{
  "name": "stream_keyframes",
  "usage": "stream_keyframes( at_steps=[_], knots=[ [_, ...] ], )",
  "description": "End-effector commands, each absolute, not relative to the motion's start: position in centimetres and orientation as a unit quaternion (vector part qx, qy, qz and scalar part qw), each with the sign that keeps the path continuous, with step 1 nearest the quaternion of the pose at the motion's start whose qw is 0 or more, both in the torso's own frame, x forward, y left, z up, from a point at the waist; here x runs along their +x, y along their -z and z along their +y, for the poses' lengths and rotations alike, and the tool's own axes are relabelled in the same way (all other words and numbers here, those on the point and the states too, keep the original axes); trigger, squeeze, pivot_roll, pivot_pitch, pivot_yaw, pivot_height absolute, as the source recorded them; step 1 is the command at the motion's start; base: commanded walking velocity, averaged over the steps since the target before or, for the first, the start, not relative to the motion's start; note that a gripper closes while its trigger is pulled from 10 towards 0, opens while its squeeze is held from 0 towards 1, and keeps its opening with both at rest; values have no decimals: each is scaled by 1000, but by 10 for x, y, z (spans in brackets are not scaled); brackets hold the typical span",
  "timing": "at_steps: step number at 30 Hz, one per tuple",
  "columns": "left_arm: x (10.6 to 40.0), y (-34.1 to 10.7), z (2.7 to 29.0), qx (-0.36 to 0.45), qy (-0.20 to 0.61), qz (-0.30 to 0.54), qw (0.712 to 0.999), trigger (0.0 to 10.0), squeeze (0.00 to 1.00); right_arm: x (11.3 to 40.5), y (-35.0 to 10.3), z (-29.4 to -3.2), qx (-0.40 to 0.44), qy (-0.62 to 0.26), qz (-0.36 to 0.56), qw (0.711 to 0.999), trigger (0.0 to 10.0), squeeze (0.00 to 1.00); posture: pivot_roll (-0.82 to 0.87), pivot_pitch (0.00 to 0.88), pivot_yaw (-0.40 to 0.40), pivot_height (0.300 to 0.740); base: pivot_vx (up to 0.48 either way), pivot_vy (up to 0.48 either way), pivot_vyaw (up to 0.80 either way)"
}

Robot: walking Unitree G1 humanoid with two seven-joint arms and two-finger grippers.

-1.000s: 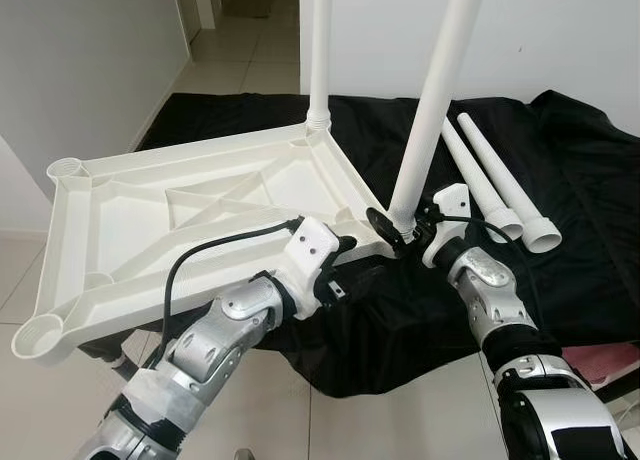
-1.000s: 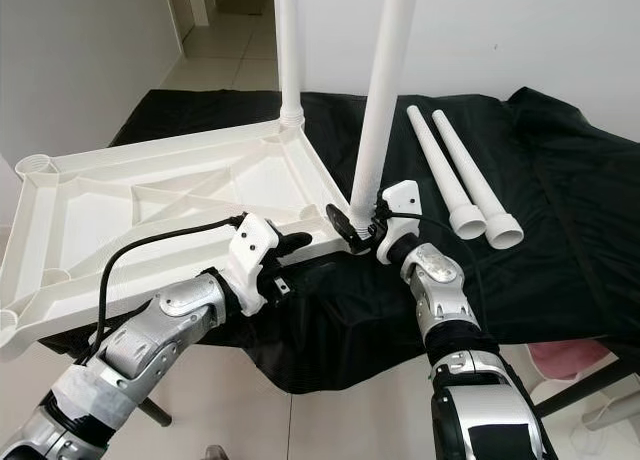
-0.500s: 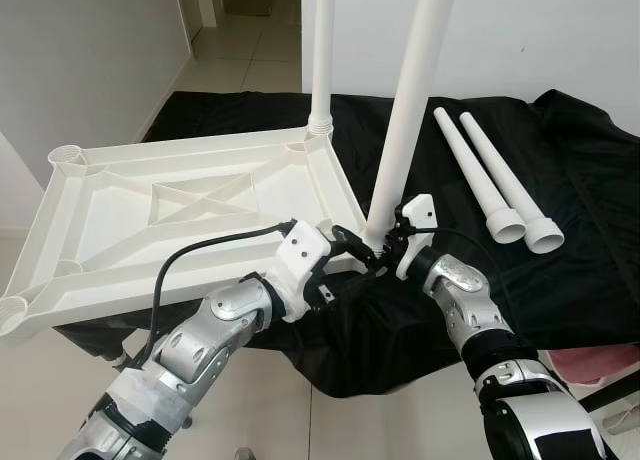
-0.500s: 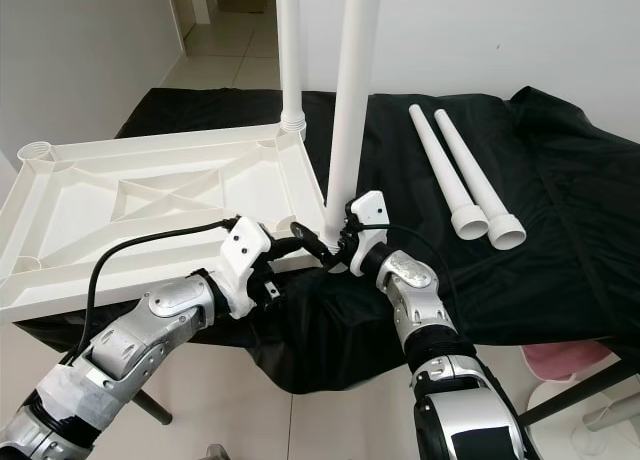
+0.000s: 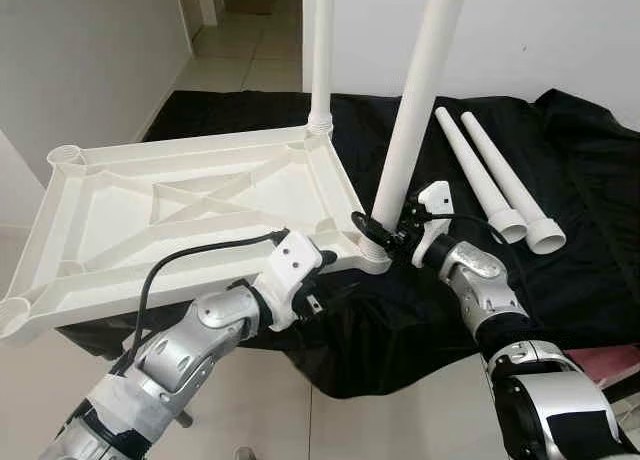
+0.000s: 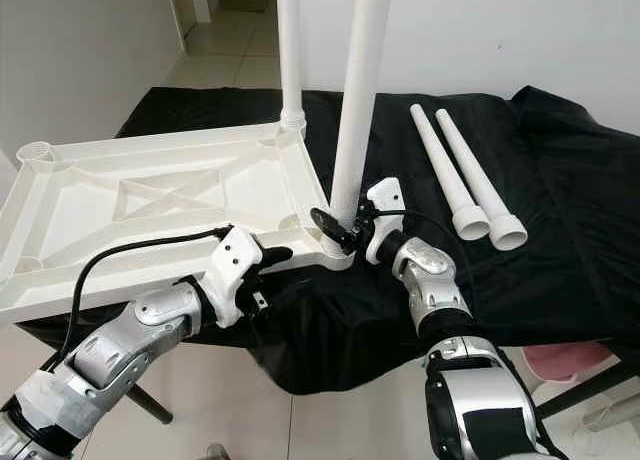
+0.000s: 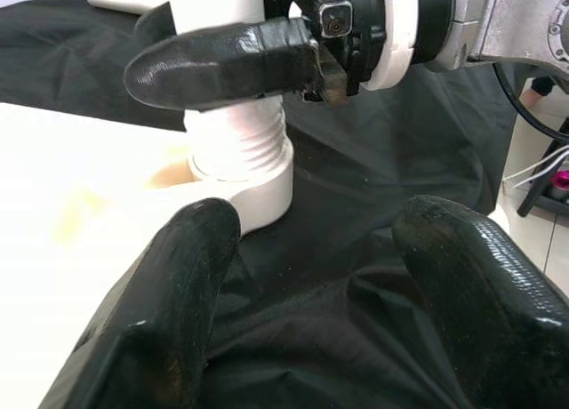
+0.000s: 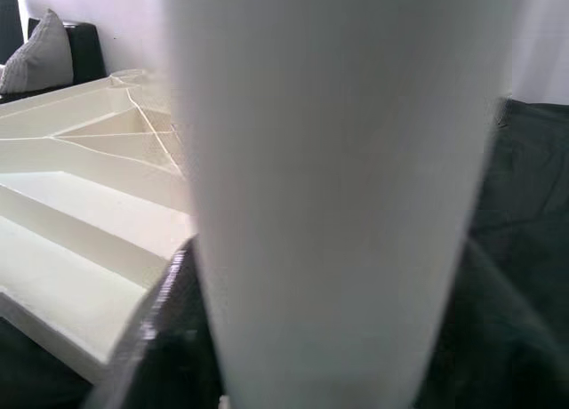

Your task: Building children table

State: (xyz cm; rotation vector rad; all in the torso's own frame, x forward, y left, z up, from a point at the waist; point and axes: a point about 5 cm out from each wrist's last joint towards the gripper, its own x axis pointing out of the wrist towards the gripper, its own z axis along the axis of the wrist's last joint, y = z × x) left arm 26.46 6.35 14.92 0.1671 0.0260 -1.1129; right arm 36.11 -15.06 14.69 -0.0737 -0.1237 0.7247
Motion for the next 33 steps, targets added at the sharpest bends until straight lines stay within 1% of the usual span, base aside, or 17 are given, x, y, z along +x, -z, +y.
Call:
stream_keyframes(
  at_steps=[1,3,4,5,6,7,12,14,17,19,23,25,26,27,28,29,33],
  knots=[
    [253,-148,62,86,626,21,775,10000,0,363,-148,-153,-38,-349,-60,935,0,0,7,33,-7,740,0,0,0],
    [254,-148,61,85,617,13,782,10000,0,361,-147,-155,-35,-346,-58,936,0,0,5,35,-15,740,0,0,0],
    [253,-148,59,85,614,10,785,10000,0,360,-145,-156,-31,-340,-56,938,1725,0,5,38,-22,740,0,0,0],
    [253,-148,59,85,614,10,785,10000,0,360,-145,-156,-31,-340,-56,938,1725,0,5,38,-22,740,0,0,0],
    [253,-147,59,85,612,8,787,10000,0,359,-143,-157,-28,-336,-55,940,4627,0,5,38,-22,740,0,0,0],
    [253,-147,58,83,609,7,789,10000,0,358,-141,-157,-16,-326,-53,944,10000,0,6,37,-34,740,0,0,0],
    [251,-146,57,79,605,7,793,10000,0,356,-137,-155,0,-297,-50,953,10000,0,6,37,-36,740,0,0,0],
    [253,-148,55,70,591,-5,803,10000,0,353,-135,-152,16,-240,-43,970,10000,0,-1,27,-41,740,0,0,0],
    [258,-153,53,67,579,-19,813,10000,0,348,-137,-146,49,-179,-50,981,10000,0,-4,23,-43,740,0,0,0],
    [258,-153,53,67,579,-19,813,10000,0,348,-137,-146,49,-179,-50,981,10000,0,-4,23,-43,740,0,0,0],
    [262,-154,52,77,571,-22,817,10000,0,342,-136,-141,60,-128,-52,989,10000,0,-14,15,-37,740,0,0,0],
    [267,-151,54,95,557,-23,824,10000,0,331,-132,-134,62,-40,-55,996,10000,0,-17,8,-25,740,0,0,0],
    [267,-151,54,95,557,-23,824,10000,0,331,-132,-134,62,-40,-55,996,10000,0,-17,8,-25,740,0,0,0],
    [268,-150,55,97,555,-23,826,10000,0,325,-131,-130,69,13,-60,996,10000,0,-18,9,-21,740,0,0,0],
    [268,-150,55,97,555,-23,826,10000,0,325,-131,-130,69,13,-60,996,10000,0,-18,9,-21,740,0,0,0],
    [268,-151,55,98,552,-23,828,10000,0,319,-132,-125,76,62,-67,993,10000,0,-21,11,-12,740,0,0,0],
    [268,-150,55,95,550,-21,830,10000,0,319,-136,-123,77,49,-74,993,10000,0,-30,19,-4,740,0,0,0]
  ],
)
